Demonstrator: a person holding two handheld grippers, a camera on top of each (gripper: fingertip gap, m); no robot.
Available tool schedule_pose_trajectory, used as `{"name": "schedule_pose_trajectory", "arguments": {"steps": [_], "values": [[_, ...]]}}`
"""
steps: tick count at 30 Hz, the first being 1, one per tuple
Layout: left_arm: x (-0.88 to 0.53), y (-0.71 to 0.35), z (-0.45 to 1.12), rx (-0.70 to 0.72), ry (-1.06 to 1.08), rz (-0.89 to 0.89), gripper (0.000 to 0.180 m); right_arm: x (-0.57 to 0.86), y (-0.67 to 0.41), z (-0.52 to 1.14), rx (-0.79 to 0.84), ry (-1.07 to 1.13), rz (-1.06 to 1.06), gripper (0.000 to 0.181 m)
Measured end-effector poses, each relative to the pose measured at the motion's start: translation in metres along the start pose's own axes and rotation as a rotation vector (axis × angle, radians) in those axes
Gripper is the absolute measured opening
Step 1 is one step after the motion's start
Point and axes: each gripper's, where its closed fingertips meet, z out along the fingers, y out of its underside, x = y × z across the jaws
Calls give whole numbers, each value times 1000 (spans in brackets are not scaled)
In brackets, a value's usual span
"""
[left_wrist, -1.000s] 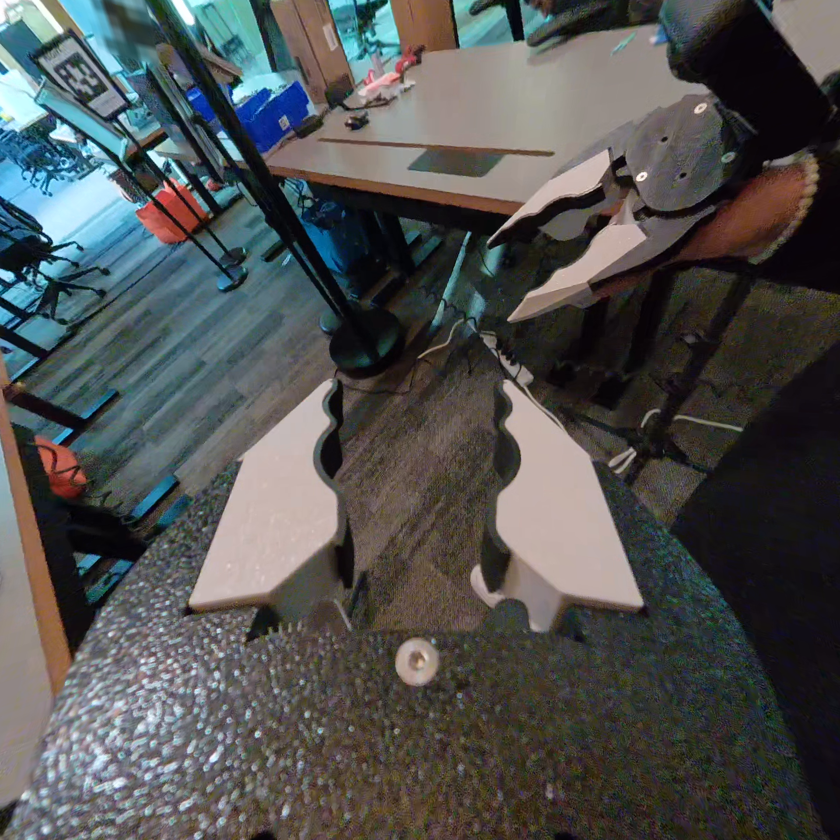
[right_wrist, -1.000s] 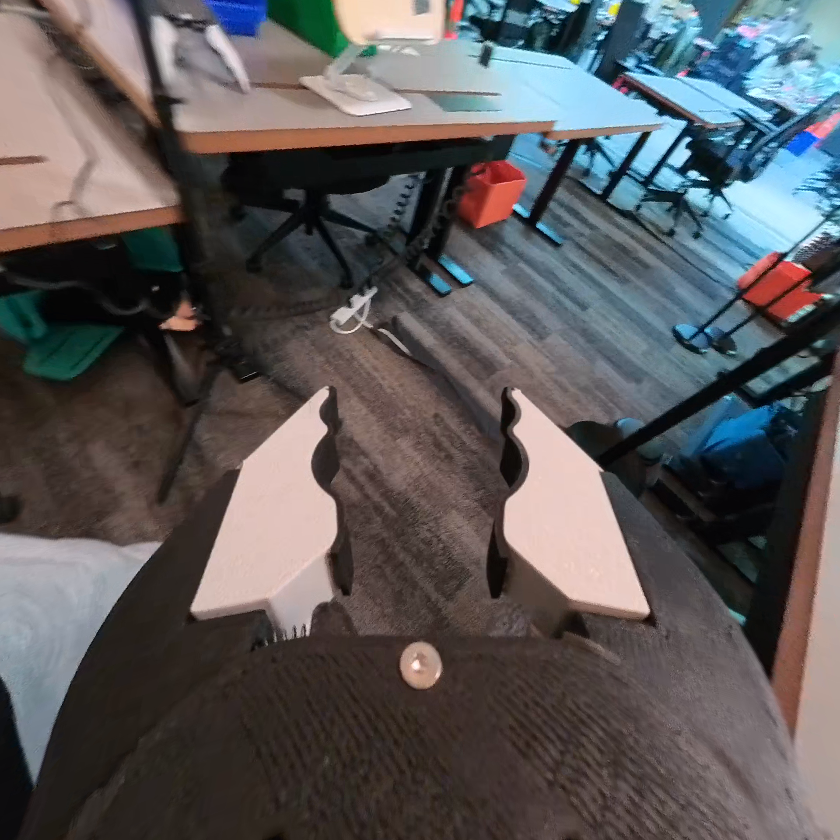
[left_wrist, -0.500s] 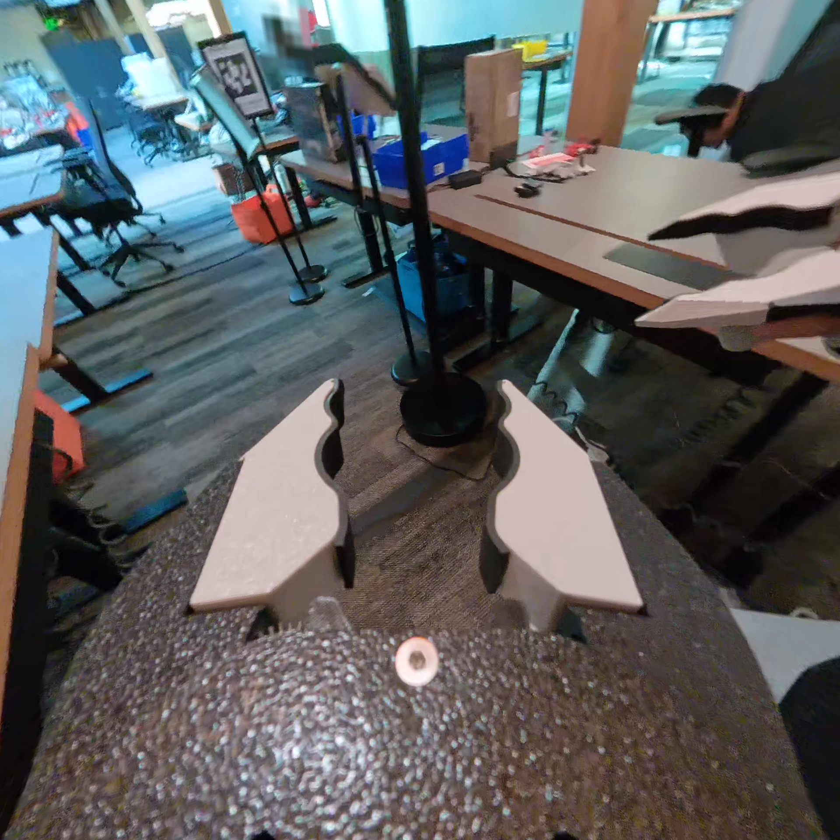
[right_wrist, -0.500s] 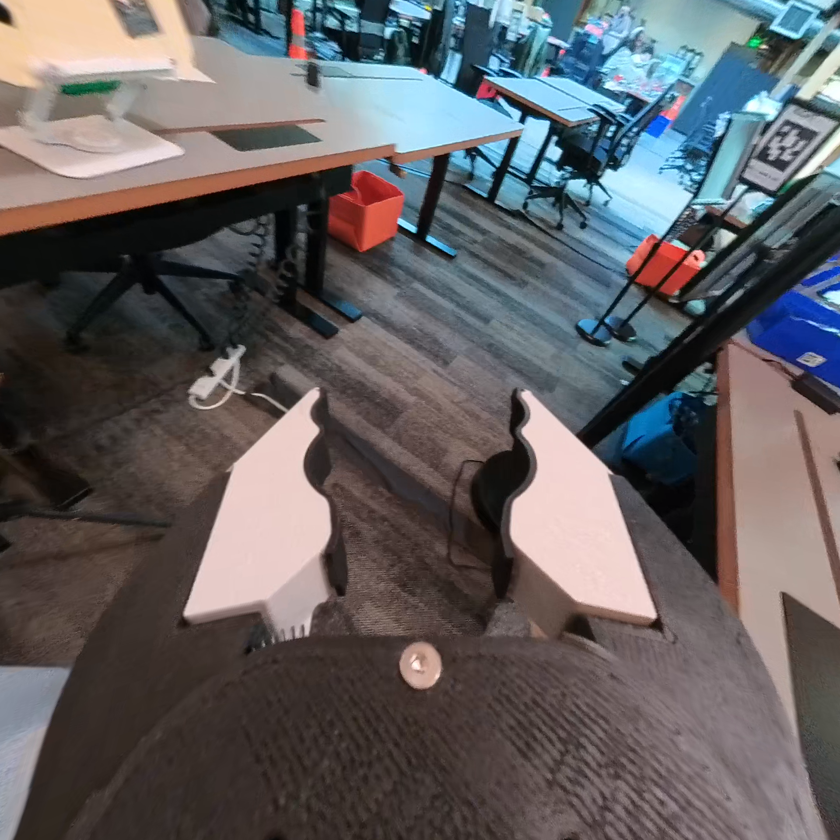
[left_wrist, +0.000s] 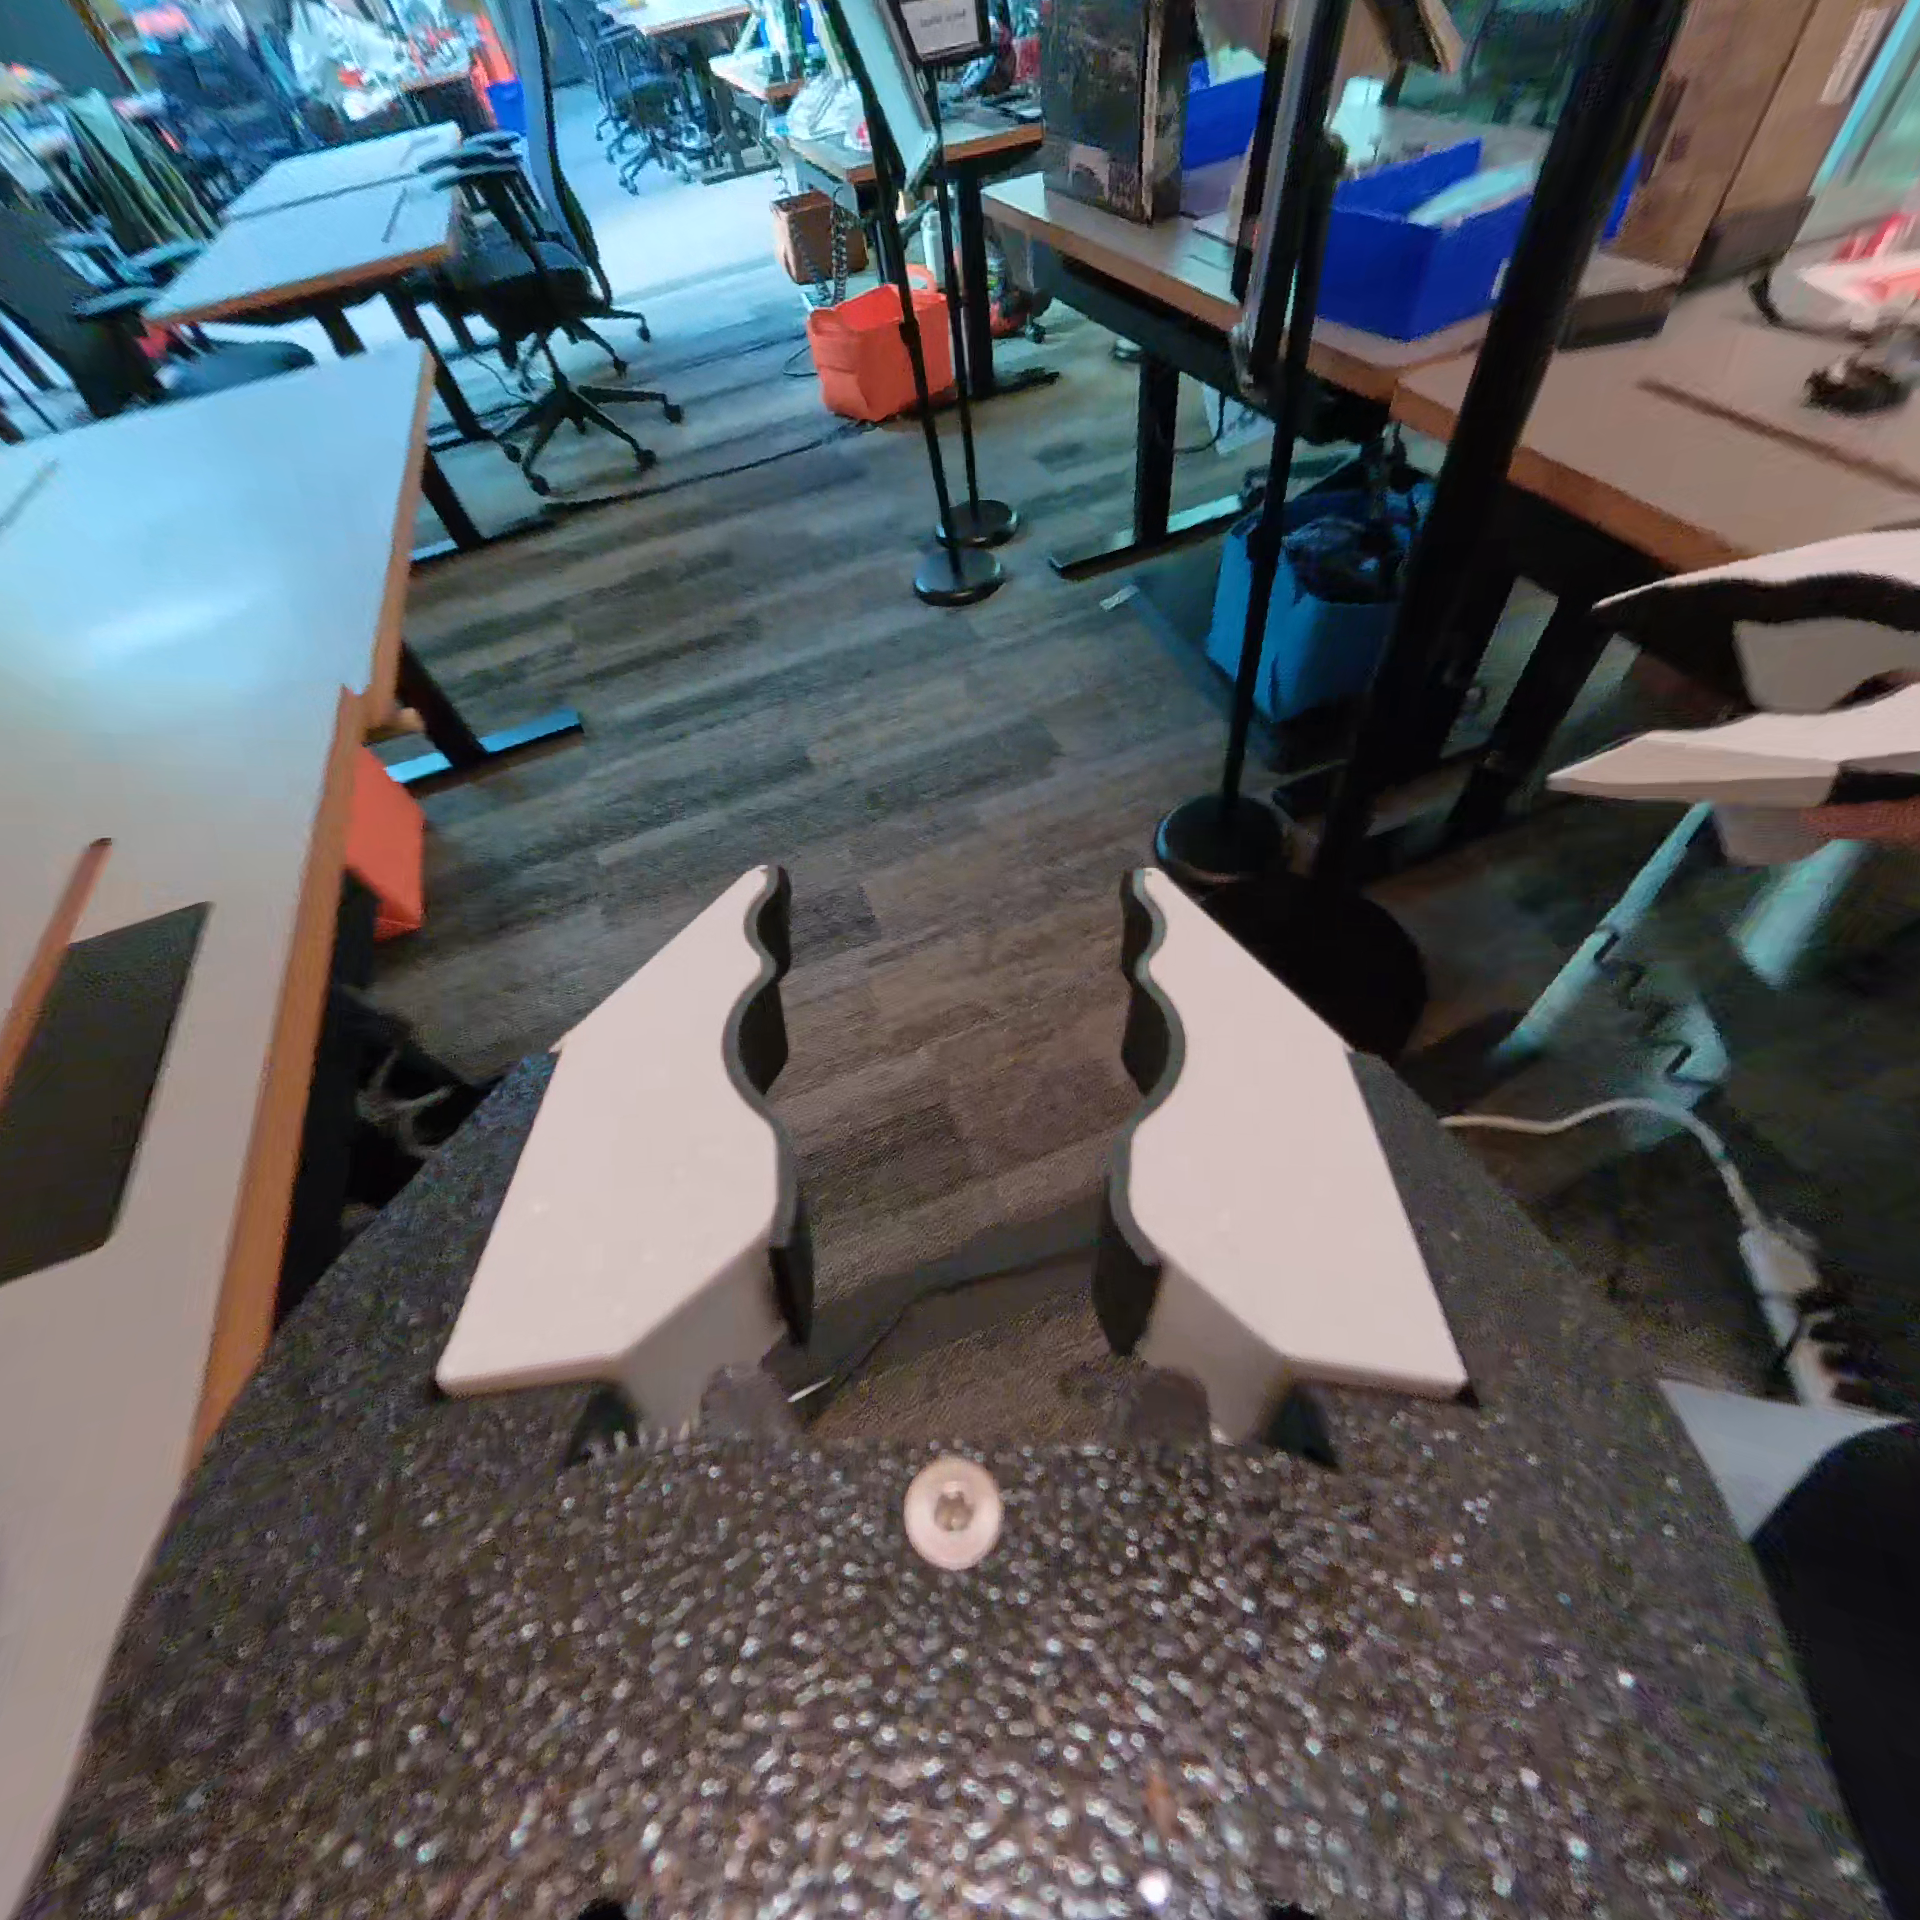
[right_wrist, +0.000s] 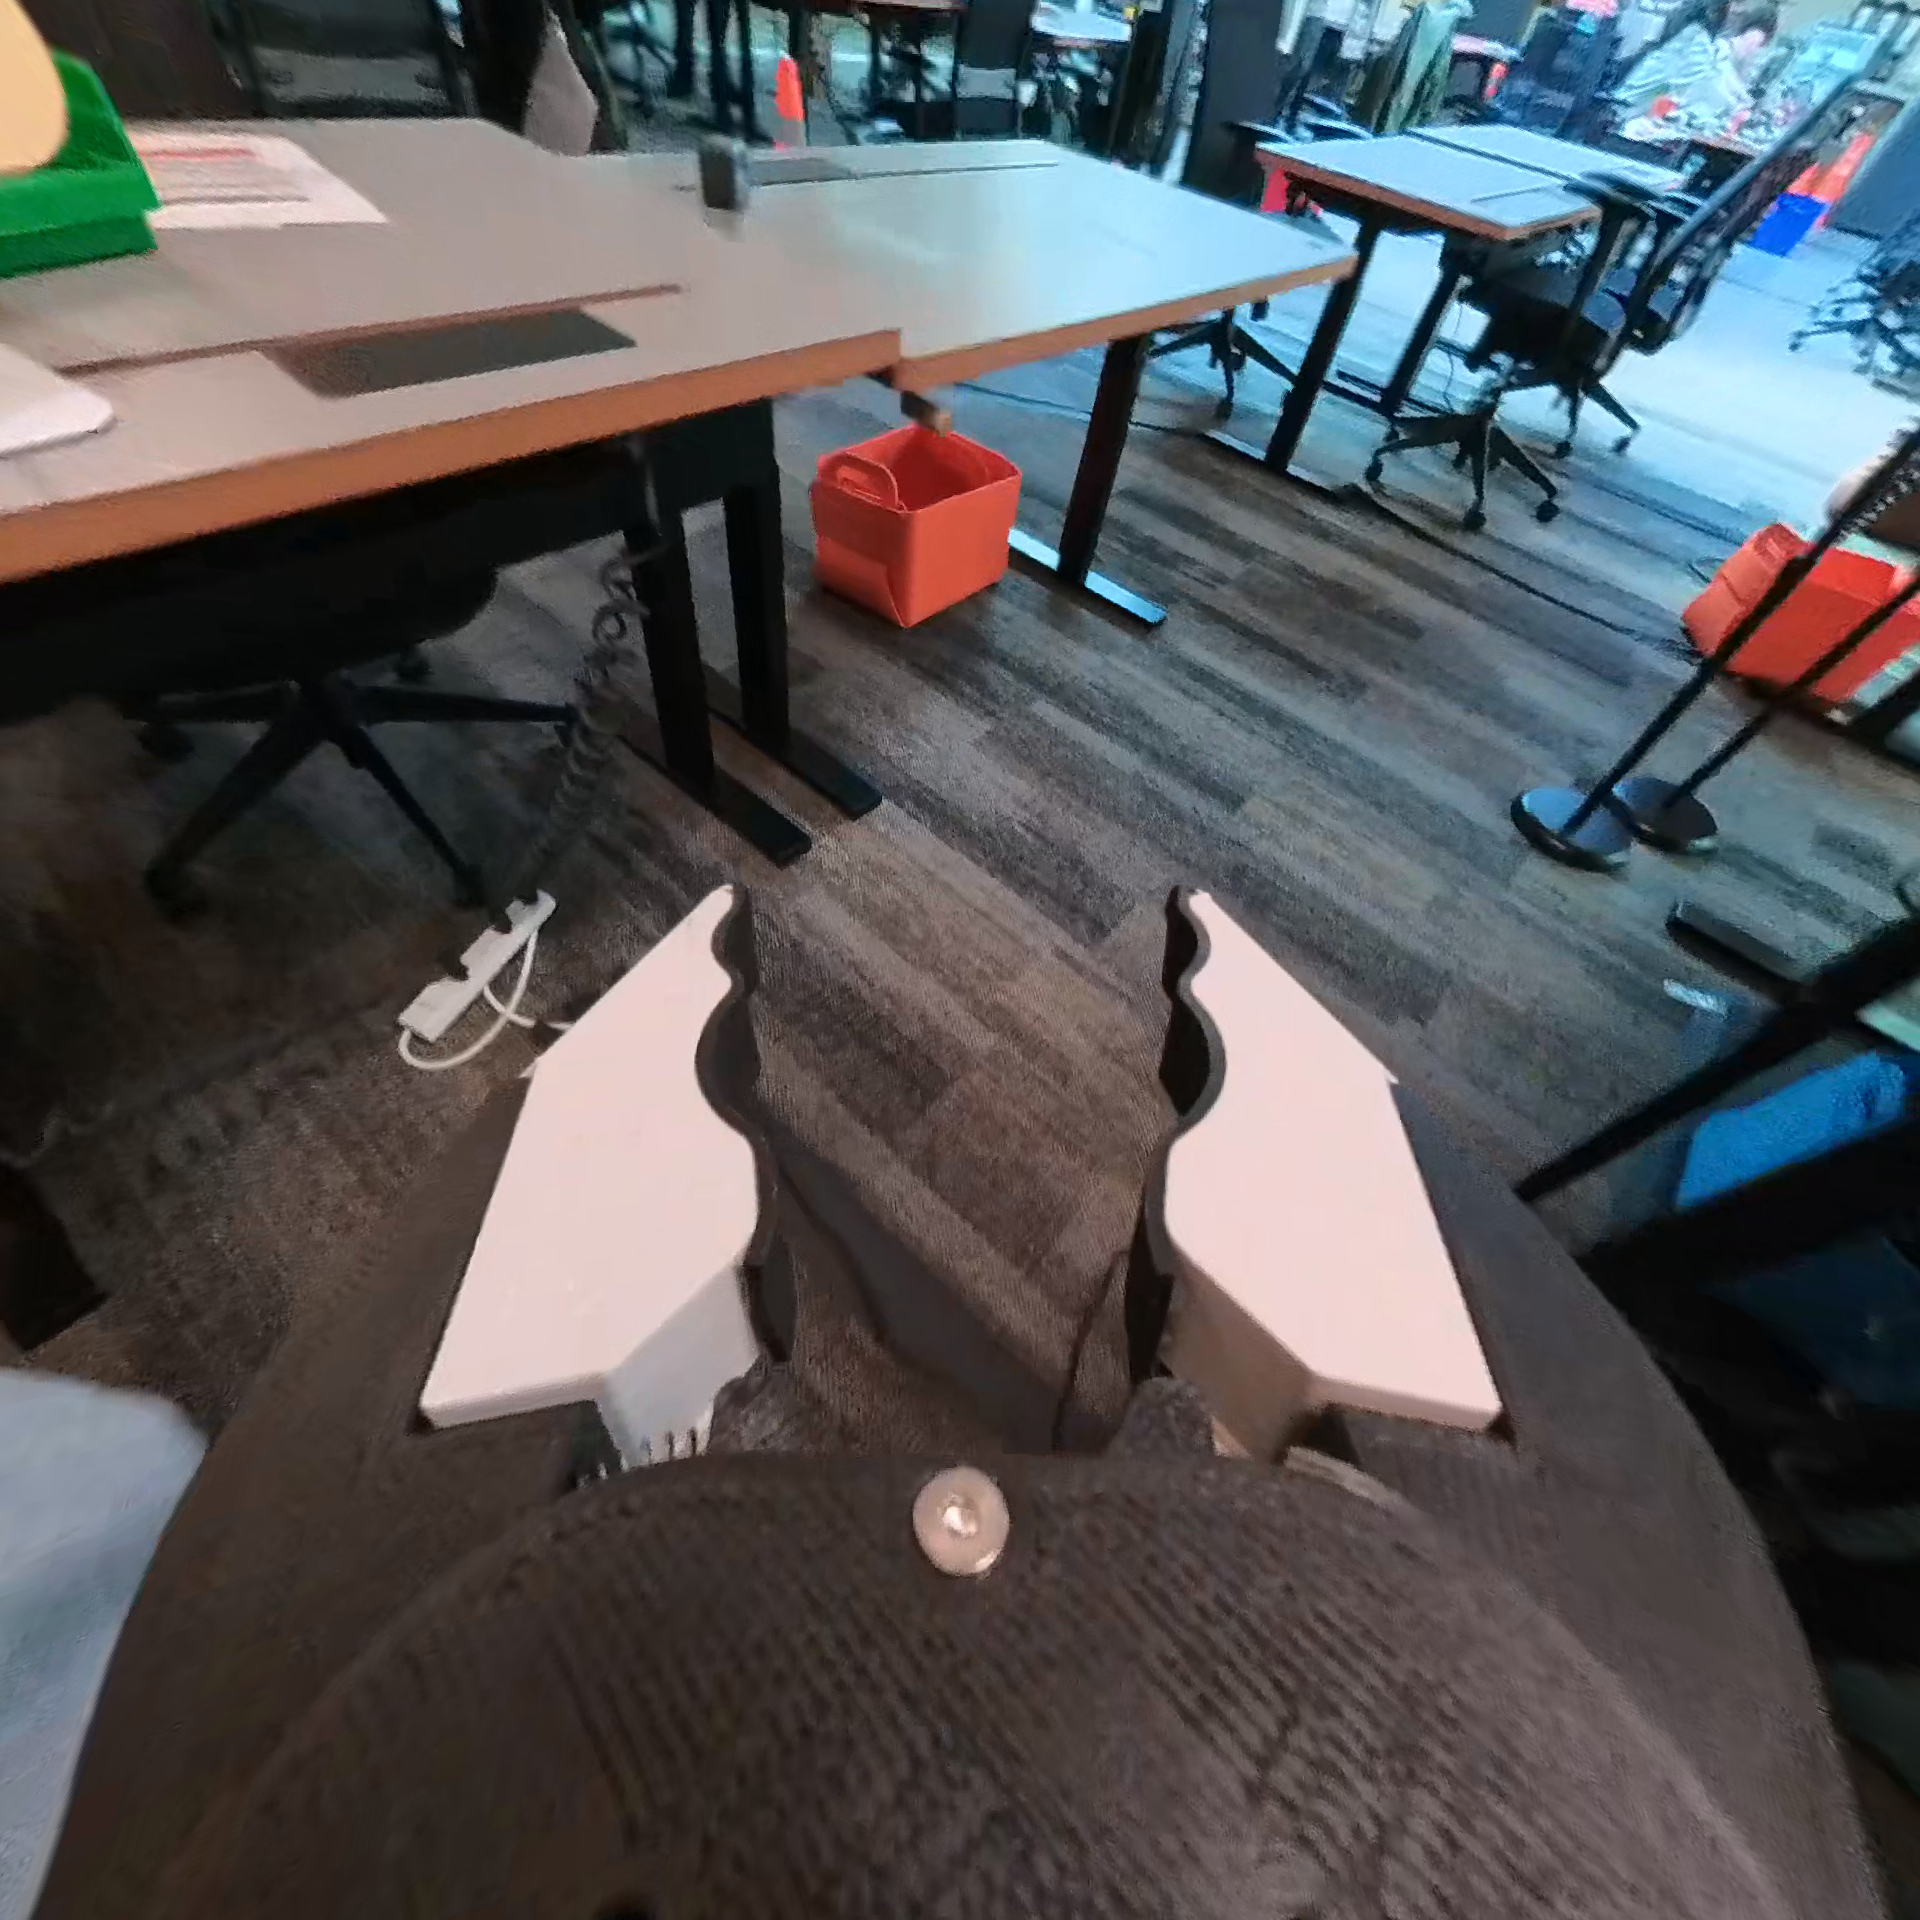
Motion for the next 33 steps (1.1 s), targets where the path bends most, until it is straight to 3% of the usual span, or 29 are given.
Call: {"name": "schedule_pose_trajectory", "arguments": {"steps": [7, 12, 23, 33], "values": [[-51, -83, 144, 86, 56, -38, 67, 95, -53, 106, -1, -25, -85, 76], [-104, -90, 244, 69, 72, -30, 67, 163, -71, 190, -34, 2, -63, 72], [-312, -150, 515, 101, 111, -34, 70, 338, -174, 432, 22, 223, 54, 69], [-451, -245, 709, 99, 168, -52, 91, 431, -223, 632, -40, 212, 35, 84]]}}
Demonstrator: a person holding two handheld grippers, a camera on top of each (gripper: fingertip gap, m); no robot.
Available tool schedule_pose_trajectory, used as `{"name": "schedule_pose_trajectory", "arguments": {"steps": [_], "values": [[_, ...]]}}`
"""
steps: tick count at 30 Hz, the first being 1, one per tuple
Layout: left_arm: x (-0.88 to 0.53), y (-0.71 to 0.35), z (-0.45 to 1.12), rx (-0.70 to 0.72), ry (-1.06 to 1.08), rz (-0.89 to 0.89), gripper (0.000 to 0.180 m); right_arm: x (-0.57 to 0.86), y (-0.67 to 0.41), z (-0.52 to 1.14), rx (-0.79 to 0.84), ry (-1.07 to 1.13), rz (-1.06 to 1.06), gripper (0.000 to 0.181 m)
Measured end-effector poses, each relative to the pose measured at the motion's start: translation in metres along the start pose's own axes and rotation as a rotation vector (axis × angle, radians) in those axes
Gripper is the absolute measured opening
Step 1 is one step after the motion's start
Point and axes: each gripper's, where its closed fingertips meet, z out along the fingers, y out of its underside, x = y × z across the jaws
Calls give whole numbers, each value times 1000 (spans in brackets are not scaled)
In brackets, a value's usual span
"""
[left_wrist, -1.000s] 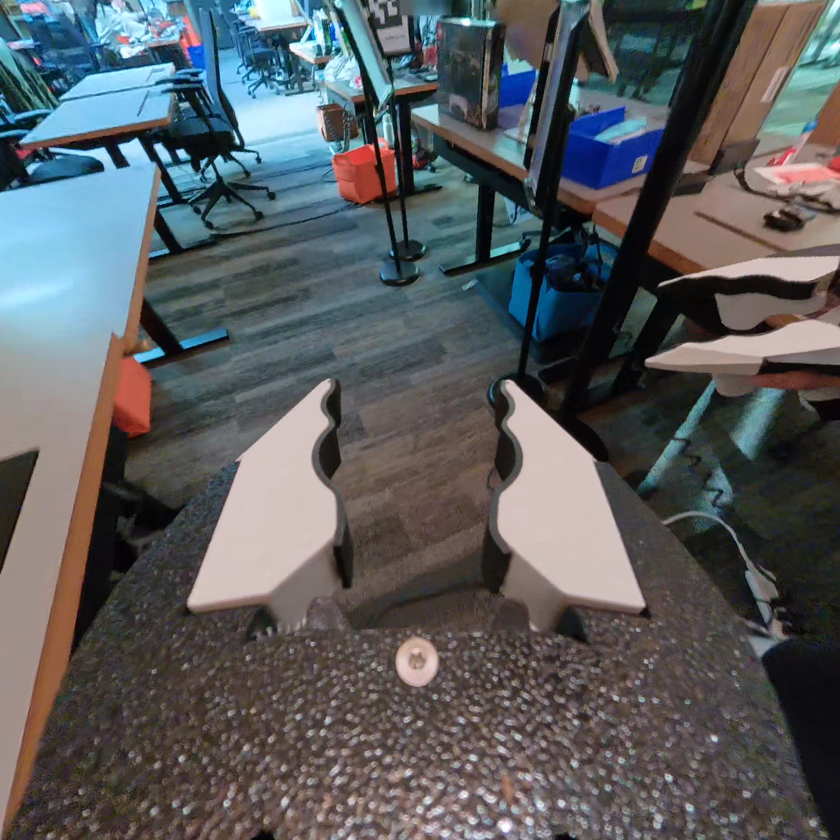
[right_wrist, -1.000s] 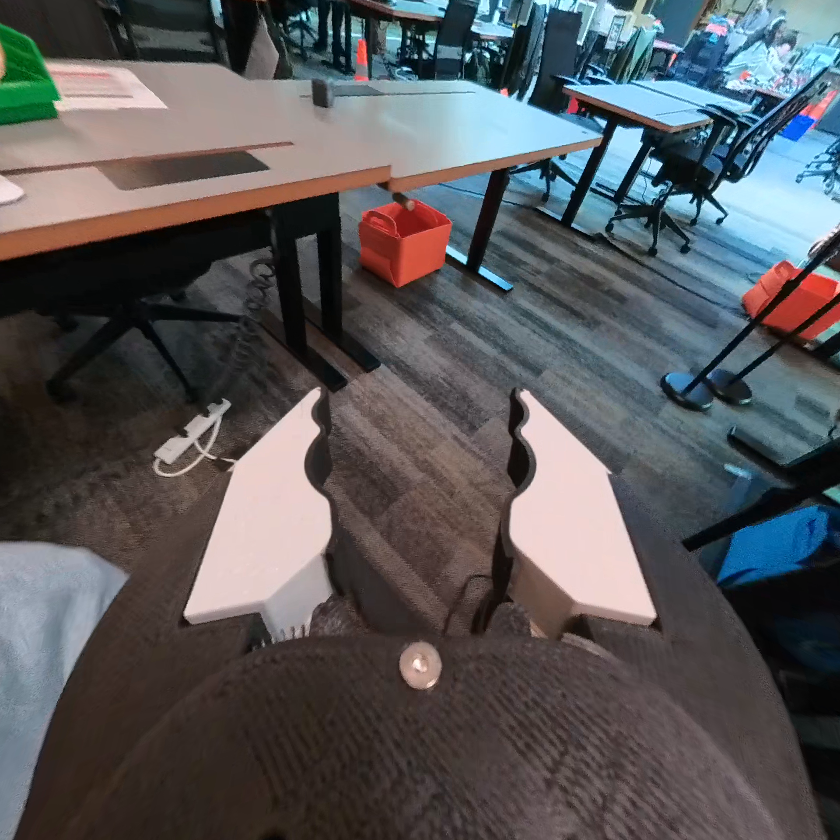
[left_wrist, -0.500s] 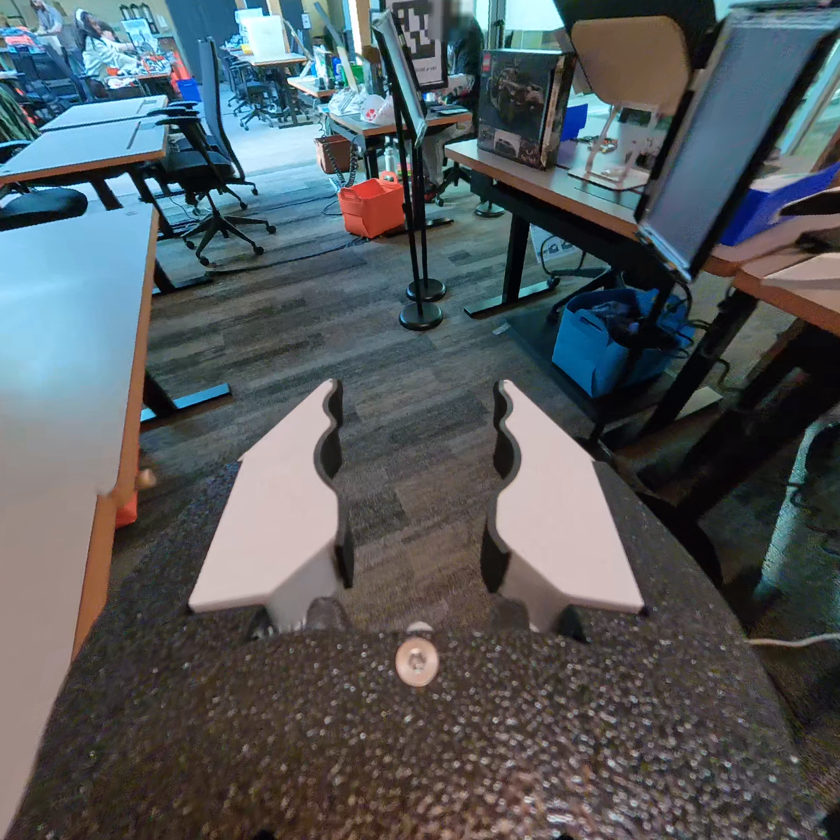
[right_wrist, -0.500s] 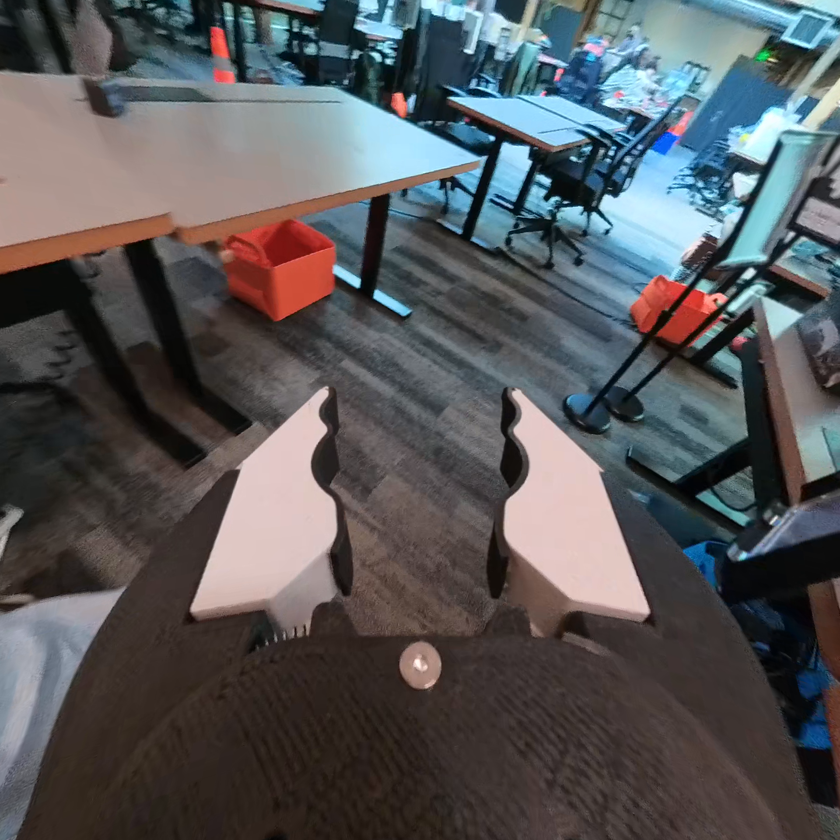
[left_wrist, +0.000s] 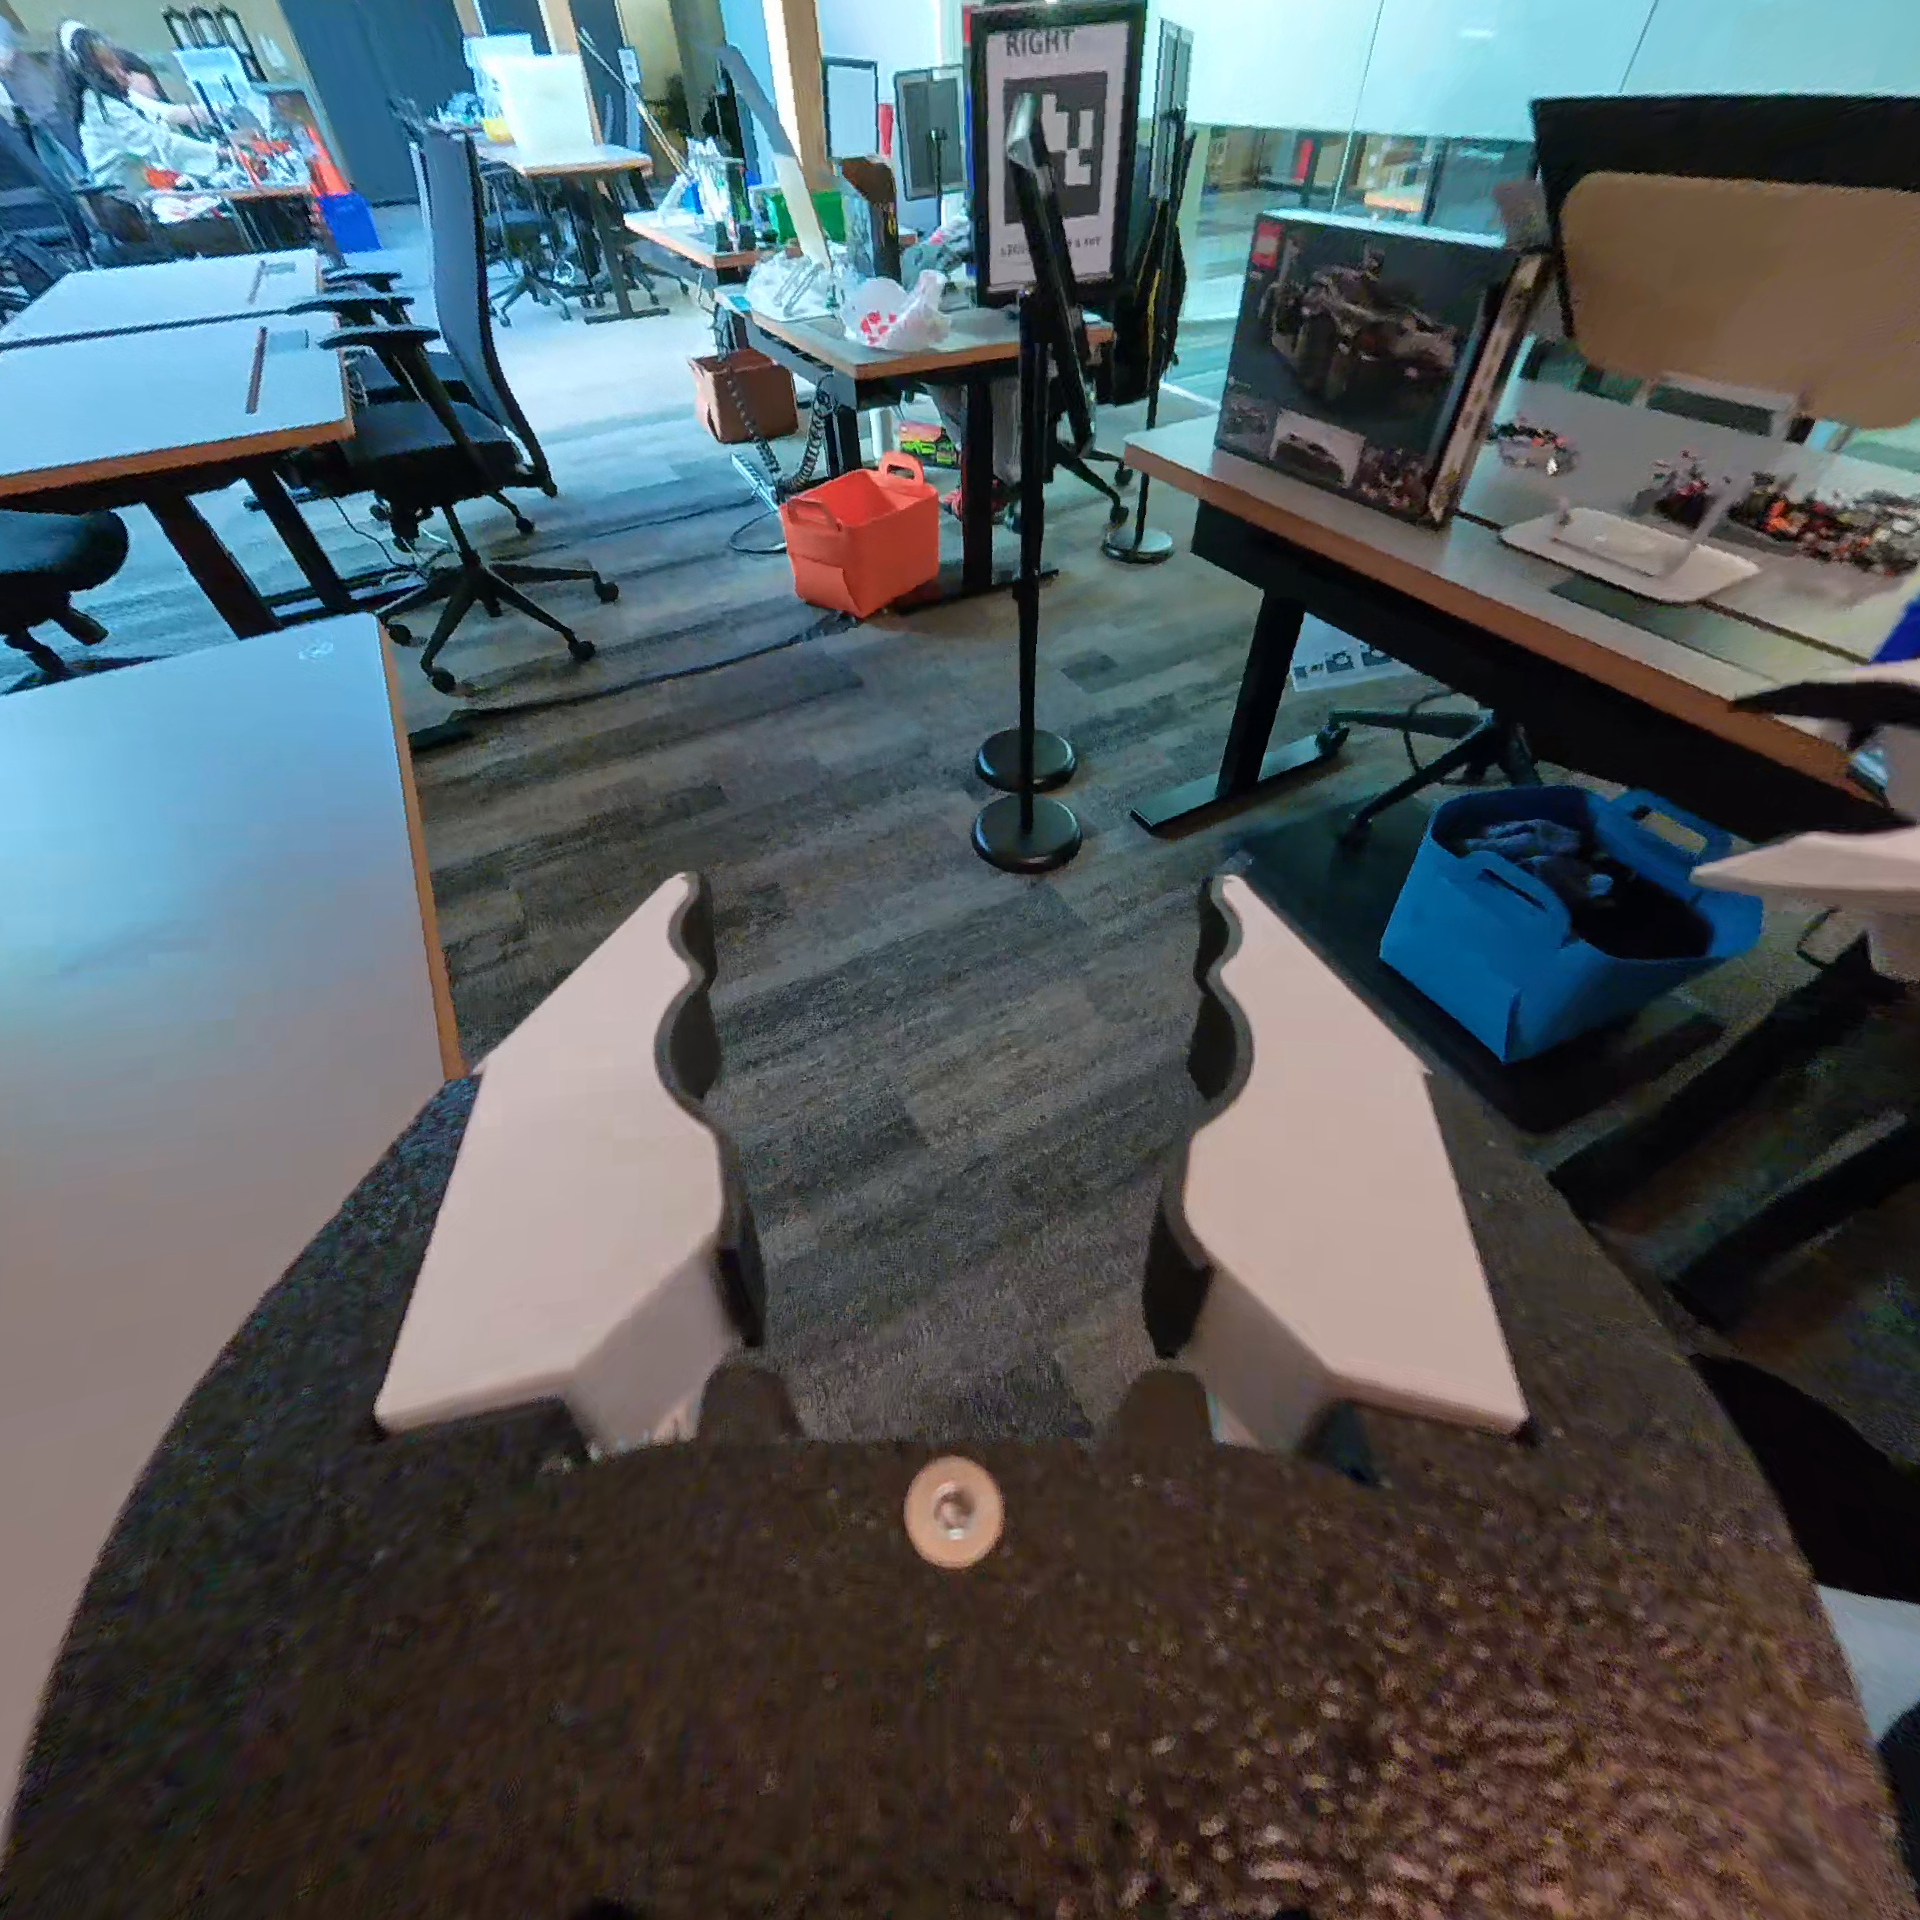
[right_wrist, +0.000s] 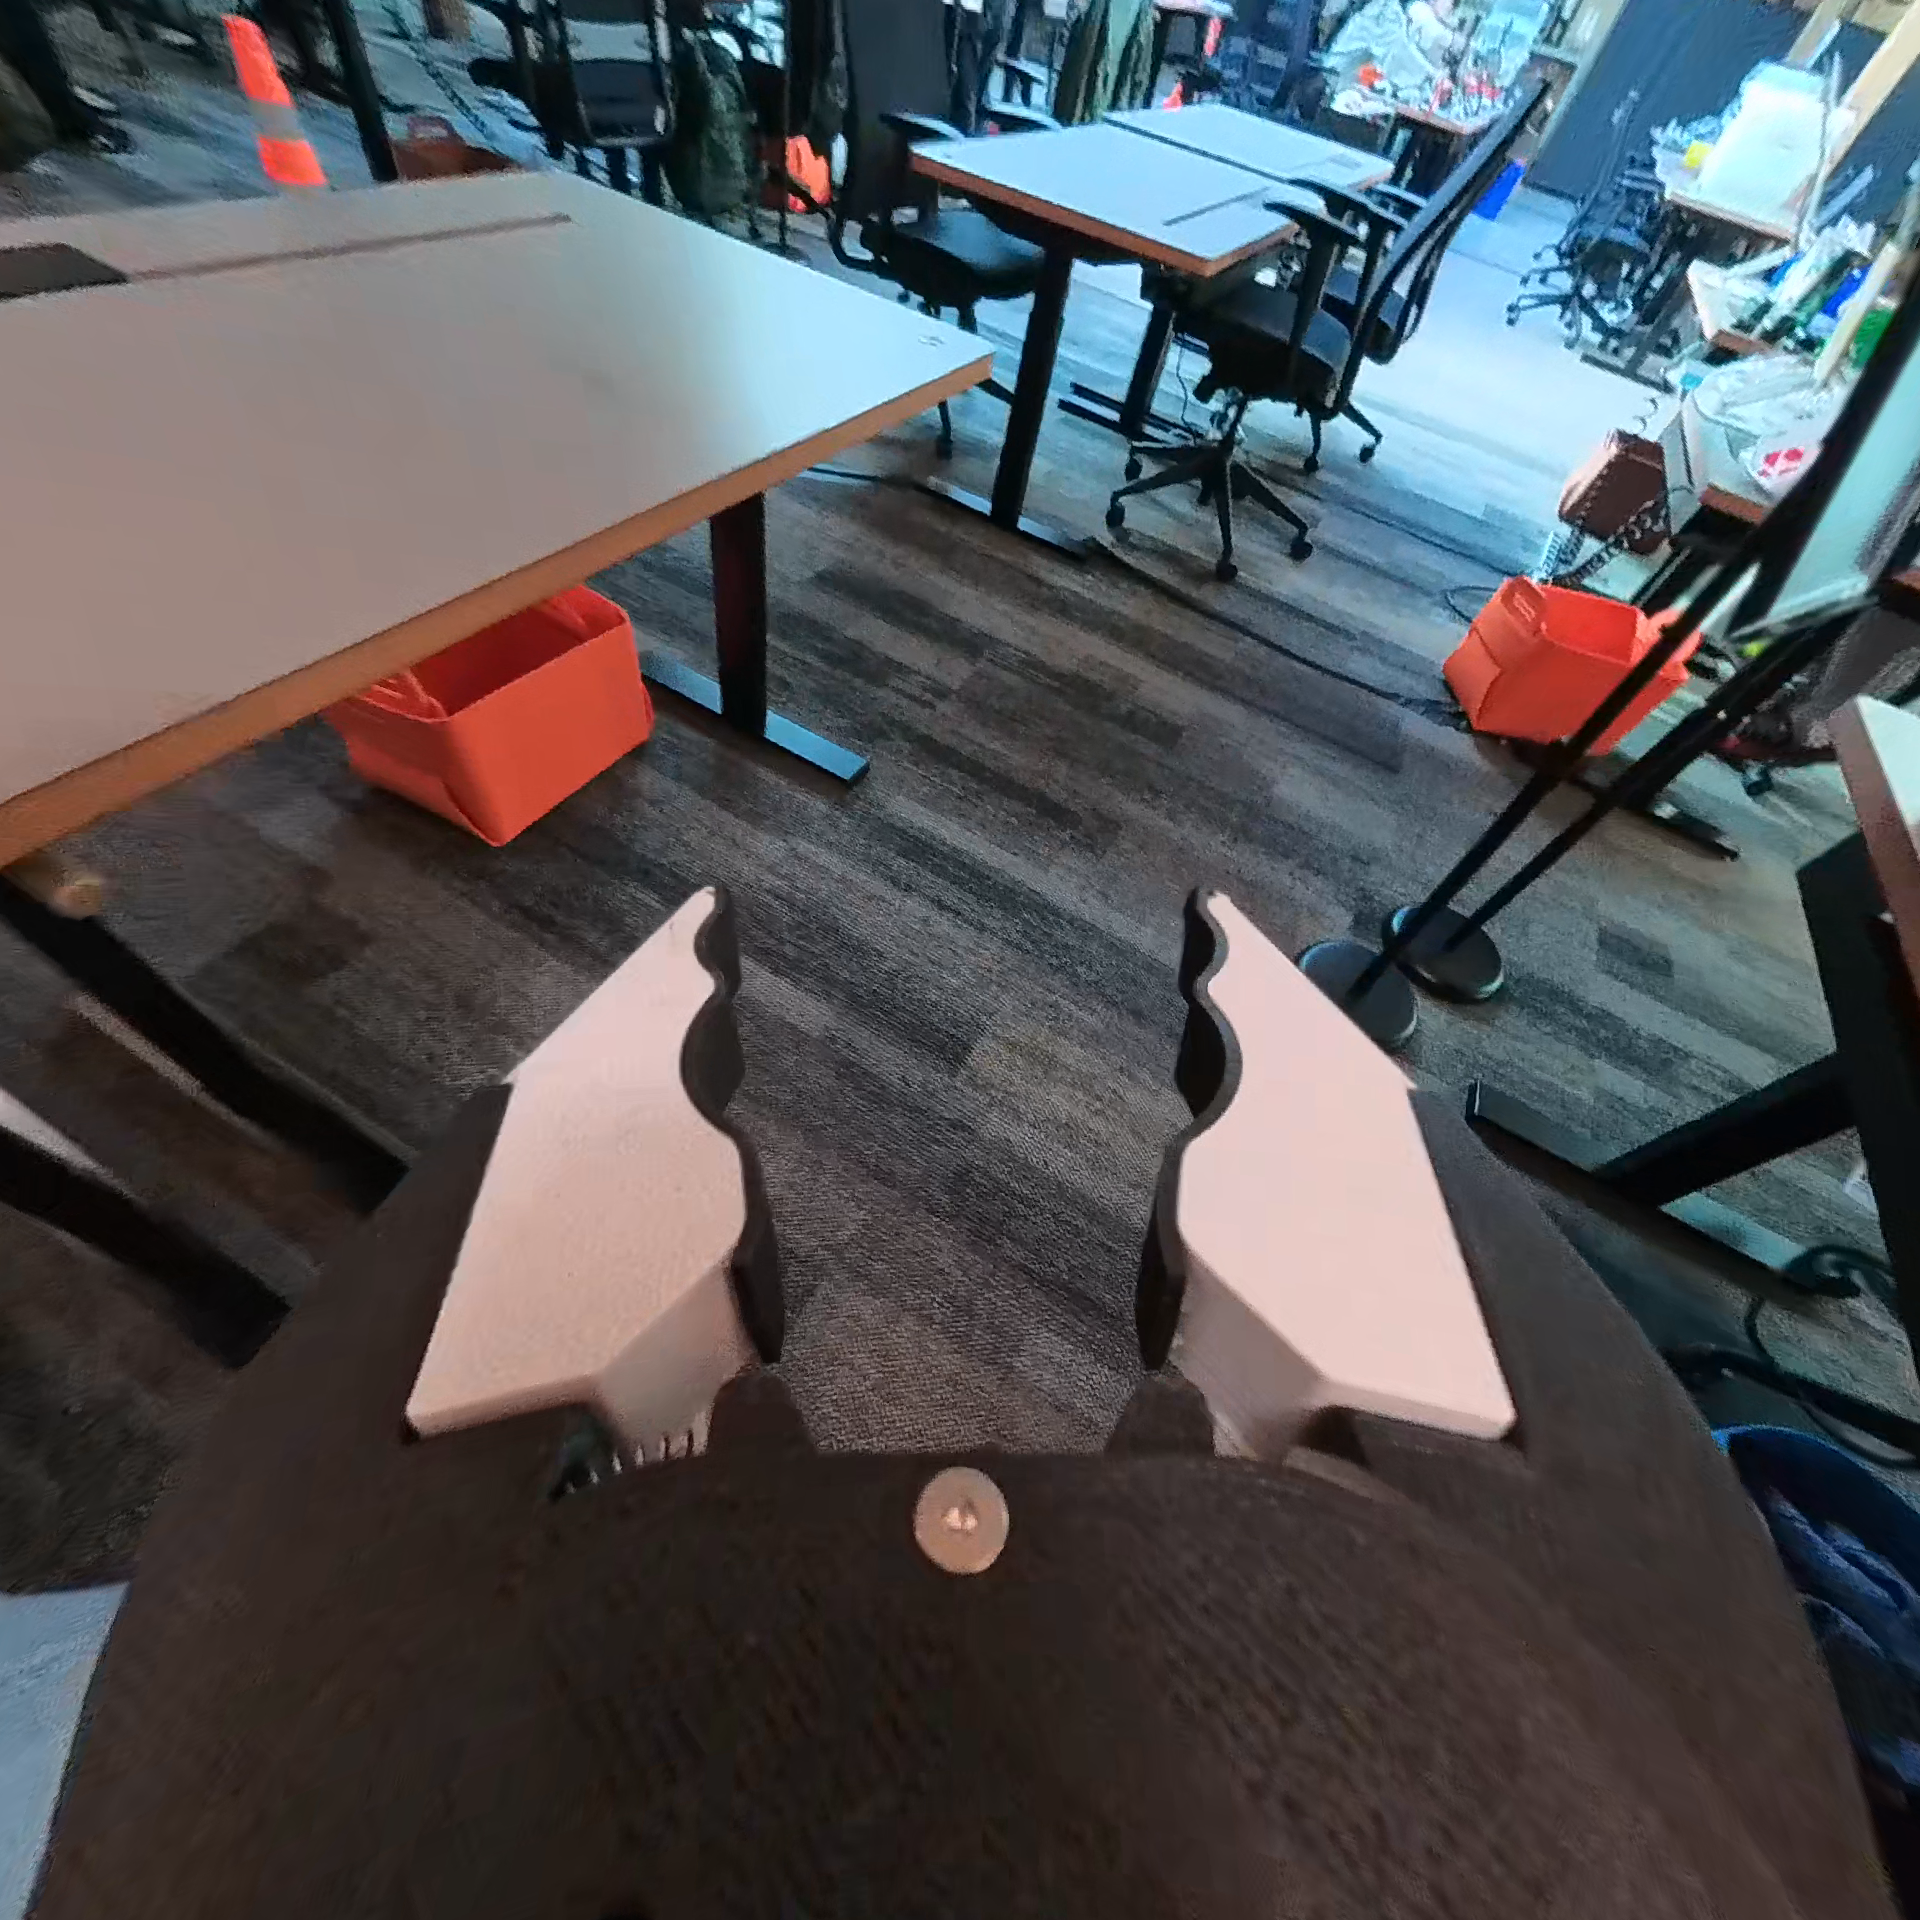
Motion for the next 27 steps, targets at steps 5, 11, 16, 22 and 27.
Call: {"name": "schedule_pose_trajectory", "arguments": {"steps": [5, 11, 16, 22, 27], "values": [[-57, -3, 102, -1, 25, -43, 96, 51, 3, 115, -22, 39, 80, 100], [-155, -6, 226, -59, -73, -50, 50, 113, -40, 311, -13, -91, -13, 45], [-240, -49, 316, -31, -139, -72, 8, 150, -133, 448, 115, -237, -15, 0], [-311, -83, 433, -36, -136, -98, 11, 192, -189, 546, 124, -284, -101, 9], [-360, -91, 567, -55, -43, -79, 10, 268, -175, 633, 33, -178, -90, 22]]}}
